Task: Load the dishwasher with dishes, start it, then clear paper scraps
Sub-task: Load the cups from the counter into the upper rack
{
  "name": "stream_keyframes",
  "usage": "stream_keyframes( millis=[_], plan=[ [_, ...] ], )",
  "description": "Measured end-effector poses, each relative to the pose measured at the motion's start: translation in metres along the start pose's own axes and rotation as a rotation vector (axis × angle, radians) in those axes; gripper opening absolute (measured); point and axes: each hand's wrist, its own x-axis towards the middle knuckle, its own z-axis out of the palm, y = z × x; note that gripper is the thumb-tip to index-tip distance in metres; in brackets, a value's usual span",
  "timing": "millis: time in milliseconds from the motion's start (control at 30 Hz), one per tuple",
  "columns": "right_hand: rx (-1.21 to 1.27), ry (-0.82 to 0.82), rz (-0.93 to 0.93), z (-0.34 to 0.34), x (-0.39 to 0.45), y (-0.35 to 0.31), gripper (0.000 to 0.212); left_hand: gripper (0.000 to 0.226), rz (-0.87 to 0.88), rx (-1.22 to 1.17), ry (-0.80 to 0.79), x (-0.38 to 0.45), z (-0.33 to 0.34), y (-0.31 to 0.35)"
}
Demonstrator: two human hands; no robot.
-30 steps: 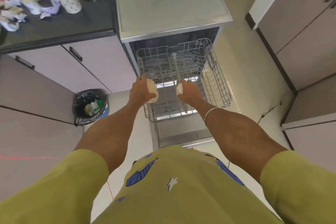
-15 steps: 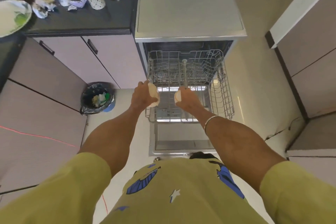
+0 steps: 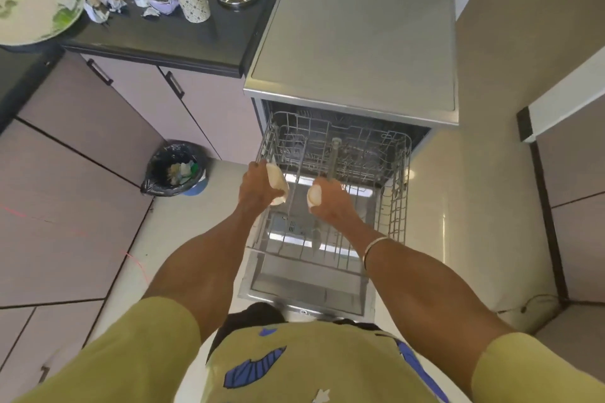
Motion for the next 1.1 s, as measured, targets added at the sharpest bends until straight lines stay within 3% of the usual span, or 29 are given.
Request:
stream_keyframes(
  millis=[333,567,767,933,1100],
  plan=[
    [0.199,0.032,0.145,0.017,0.053,0.005,0.066,0.094,0.068,-0.030,-0.036,0.092,0.008,0.023],
    [0.350,0.092,0.180,0.069,0.134,-0.002,0.067,0.097,0.172,0.076,-0.010,0.183,0.042,0.004],
    [0.348,0.111,0.135,0.144,0.206,-0.007,0.060,0.097,0.309,0.242,0.019,0.267,0.083,-0.024],
    [0.262,0.194,0.118,0.196,0.242,0.003,0.063,0.093,0.458,0.495,0.142,0.304,0.115,-0.042],
    [0.230,0.198,0.090,0.215,0.263,0.009,0.063,0.087,0.473,0.479,0.147,0.318,0.129,-0.056]
  ],
)
